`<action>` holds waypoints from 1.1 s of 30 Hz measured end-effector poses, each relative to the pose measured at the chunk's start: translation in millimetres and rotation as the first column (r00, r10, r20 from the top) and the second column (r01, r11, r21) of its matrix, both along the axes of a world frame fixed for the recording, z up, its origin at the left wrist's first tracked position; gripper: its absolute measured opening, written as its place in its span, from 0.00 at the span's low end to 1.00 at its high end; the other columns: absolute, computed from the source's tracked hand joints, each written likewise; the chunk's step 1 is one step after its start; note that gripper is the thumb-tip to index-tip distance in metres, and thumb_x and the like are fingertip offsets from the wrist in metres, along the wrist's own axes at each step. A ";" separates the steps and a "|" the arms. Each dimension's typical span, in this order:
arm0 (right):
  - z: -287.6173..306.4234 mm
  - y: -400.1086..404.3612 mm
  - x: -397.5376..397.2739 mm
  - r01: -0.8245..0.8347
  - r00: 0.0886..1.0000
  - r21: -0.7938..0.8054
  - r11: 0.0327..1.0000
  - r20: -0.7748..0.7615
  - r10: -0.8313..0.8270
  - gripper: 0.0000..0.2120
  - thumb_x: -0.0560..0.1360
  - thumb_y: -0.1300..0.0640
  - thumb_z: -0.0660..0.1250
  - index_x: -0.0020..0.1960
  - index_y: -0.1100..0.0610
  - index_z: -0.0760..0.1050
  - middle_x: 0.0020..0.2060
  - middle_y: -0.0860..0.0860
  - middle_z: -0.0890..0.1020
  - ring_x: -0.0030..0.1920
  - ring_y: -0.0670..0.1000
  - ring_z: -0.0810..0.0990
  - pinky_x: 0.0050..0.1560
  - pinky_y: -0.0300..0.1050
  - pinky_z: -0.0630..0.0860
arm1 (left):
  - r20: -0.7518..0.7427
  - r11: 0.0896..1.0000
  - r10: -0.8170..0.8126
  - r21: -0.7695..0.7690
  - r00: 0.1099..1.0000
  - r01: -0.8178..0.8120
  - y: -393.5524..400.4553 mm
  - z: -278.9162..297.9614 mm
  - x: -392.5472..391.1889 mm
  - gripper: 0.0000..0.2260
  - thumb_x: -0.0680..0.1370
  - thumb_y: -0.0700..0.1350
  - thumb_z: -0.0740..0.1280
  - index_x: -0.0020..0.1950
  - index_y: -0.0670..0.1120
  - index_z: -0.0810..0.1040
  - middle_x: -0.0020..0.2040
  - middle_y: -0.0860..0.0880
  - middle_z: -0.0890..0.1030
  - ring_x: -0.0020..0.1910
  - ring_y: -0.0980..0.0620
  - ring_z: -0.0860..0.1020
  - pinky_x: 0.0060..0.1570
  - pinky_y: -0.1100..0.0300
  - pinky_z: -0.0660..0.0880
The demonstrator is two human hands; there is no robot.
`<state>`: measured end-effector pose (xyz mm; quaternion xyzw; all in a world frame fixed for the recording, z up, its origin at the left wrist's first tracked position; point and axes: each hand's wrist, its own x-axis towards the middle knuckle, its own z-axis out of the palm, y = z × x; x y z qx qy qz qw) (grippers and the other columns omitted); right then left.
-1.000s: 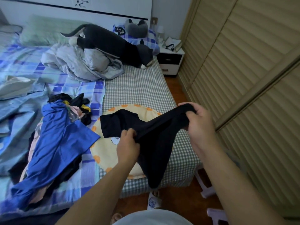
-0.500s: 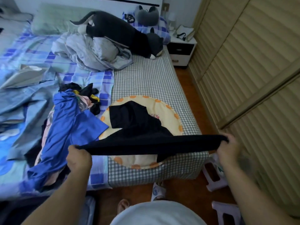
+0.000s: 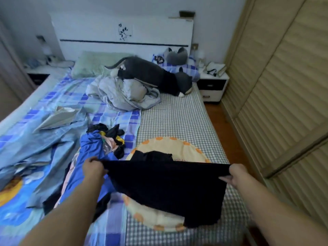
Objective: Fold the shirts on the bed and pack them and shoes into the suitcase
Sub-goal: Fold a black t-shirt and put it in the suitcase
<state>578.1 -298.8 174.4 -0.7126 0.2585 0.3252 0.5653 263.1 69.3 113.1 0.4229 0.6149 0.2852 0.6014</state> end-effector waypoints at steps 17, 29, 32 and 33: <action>313.9 85.9 133.8 -0.045 0.745 0.604 0.796 0.551 -0.376 0.19 0.80 0.69 0.54 0.66 0.60 0.75 0.54 0.58 0.83 0.44 0.54 0.84 0.28 0.45 0.80 | 0.754 0.929 -0.175 0.340 0.633 -0.147 110.5 424.9 145.2 0.14 0.79 0.32 0.54 0.48 0.46 0.77 0.41 0.44 0.79 0.35 0.46 0.79 0.43 0.52 0.82; 17.3 23.4 8.2 -0.001 0.932 0.201 0.980 0.356 -0.072 0.18 0.81 0.74 0.53 0.54 0.59 0.79 0.62 0.62 0.78 0.55 0.60 0.81 0.38 0.47 0.81 | -0.108 0.910 -0.248 0.314 0.963 0.270 35.2 51.7 5.1 0.16 0.73 0.31 0.58 0.52 0.42 0.81 0.47 0.37 0.82 0.39 0.41 0.82 0.42 0.50 0.82; -71.7 4.0 -9.0 -0.037 0.970 0.016 0.999 0.243 0.032 0.18 0.82 0.74 0.53 0.51 0.61 0.79 0.68 0.62 0.74 0.58 0.62 0.79 0.37 0.46 0.81 | -0.382 0.906 -0.300 0.174 0.874 0.387 19.6 -52.6 -28.6 0.17 0.71 0.32 0.59 0.43 0.50 0.83 0.43 0.36 0.84 0.32 0.44 0.83 0.41 0.48 0.83; -98.6 -0.5 -14.0 -0.074 0.976 -0.032 0.997 0.202 0.079 0.17 0.82 0.74 0.53 0.53 0.62 0.79 0.68 0.61 0.73 0.58 0.61 0.78 0.37 0.46 0.81 | -0.440 0.912 -0.309 0.115 0.843 0.394 13.5 -87.5 -39.0 0.17 0.70 0.33 0.60 0.42 0.52 0.83 0.42 0.37 0.85 0.34 0.43 0.83 0.43 0.44 0.83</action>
